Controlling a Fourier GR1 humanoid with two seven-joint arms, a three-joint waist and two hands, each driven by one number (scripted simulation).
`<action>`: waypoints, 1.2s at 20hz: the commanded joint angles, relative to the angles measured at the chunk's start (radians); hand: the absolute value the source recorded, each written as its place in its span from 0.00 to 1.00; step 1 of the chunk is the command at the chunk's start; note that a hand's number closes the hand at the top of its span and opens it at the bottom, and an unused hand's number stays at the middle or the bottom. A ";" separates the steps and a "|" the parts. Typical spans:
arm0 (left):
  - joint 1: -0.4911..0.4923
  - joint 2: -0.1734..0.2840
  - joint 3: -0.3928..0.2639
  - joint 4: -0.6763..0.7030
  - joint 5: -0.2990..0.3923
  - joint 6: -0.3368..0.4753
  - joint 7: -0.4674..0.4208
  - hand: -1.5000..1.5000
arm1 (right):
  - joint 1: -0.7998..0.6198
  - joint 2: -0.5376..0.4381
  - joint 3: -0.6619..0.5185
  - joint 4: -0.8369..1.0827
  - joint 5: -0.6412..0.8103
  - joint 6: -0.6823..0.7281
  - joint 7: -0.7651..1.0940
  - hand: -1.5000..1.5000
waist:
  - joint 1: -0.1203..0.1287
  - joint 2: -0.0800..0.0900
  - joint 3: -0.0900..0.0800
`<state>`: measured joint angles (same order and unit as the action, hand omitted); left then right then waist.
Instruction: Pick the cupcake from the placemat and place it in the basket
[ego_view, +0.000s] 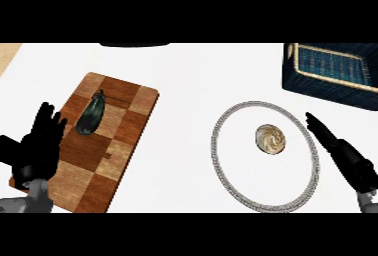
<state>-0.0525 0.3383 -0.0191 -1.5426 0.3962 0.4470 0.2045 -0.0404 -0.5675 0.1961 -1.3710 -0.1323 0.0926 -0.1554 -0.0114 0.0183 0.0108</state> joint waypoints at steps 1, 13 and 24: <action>-0.063 0.016 -0.037 0.032 -0.057 -0.001 0.016 0.50 | -0.118 0.021 -0.051 0.070 -0.099 0.127 -0.050 1.00 | 0.016 -0.014 -0.010; -0.153 0.157 -0.091 0.118 -0.062 -0.274 0.004 0.50 | -0.346 0.157 0.165 -0.121 0.134 0.308 -0.572 0.00 | 0.019 -0.012 -0.010; -0.123 0.116 -0.079 0.177 -0.105 -0.285 -0.050 0.50 | -0.543 -0.010 0.104 -0.391 0.135 0.370 0.151 0.00 | -0.003 -0.028 -0.016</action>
<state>-0.1817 0.4665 -0.0897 -1.3760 0.3052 0.1550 0.1637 -0.4931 -0.4741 0.3196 -1.7205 -0.0324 0.4122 -0.1815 -0.0091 -0.0056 -0.0025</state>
